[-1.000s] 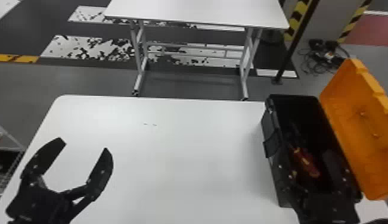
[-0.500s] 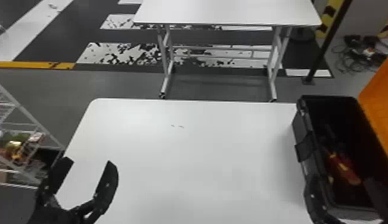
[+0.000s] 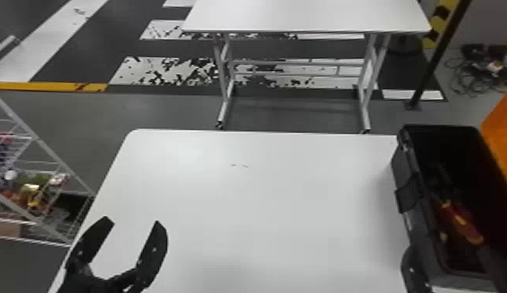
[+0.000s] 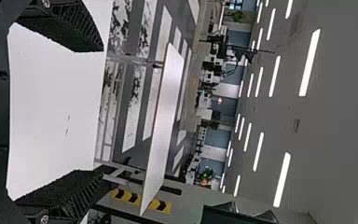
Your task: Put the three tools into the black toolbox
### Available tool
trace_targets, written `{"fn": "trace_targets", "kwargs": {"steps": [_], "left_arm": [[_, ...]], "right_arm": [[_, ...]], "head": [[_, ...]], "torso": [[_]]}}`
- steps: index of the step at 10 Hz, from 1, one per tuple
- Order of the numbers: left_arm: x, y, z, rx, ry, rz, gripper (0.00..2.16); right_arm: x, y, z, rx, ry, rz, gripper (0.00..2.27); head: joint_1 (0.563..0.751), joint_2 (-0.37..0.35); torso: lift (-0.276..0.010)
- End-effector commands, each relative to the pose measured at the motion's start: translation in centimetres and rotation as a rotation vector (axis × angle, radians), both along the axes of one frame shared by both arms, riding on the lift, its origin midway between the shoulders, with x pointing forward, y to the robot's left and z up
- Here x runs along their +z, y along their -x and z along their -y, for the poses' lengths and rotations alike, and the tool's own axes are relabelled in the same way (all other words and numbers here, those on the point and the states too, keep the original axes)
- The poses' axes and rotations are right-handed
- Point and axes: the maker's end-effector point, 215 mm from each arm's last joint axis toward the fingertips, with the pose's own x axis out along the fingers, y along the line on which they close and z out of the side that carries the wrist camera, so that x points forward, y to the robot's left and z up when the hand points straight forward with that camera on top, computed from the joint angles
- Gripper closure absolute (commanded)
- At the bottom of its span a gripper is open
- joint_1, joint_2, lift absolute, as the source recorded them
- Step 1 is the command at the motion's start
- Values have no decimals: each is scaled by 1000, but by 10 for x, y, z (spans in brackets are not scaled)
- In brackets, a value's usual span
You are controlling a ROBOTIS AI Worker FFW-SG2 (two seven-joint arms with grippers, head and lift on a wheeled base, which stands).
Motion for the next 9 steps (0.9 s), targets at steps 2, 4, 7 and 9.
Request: {"fn": "trace_targets", "kwargs": {"steps": [2,4,7,9], "left_arm": [[2,1,0,-7,-2,-5,63],[3,1,2,-14,-2,-4,63],[2,2,5,-21,0,-5,63],[1,2,9,-27,2,-9,63]], "right_arm": [[6,4,3,-3,5,5,76],[11,5,3,-2,7,13,76],[16,7,7,-6,13,23,76],[14,11,4,6,8,12,76]], "head": [[695,102],[695,98],[695,88],[695,82]], "torso": [[-51],[-51],[-51],[-51]]}}
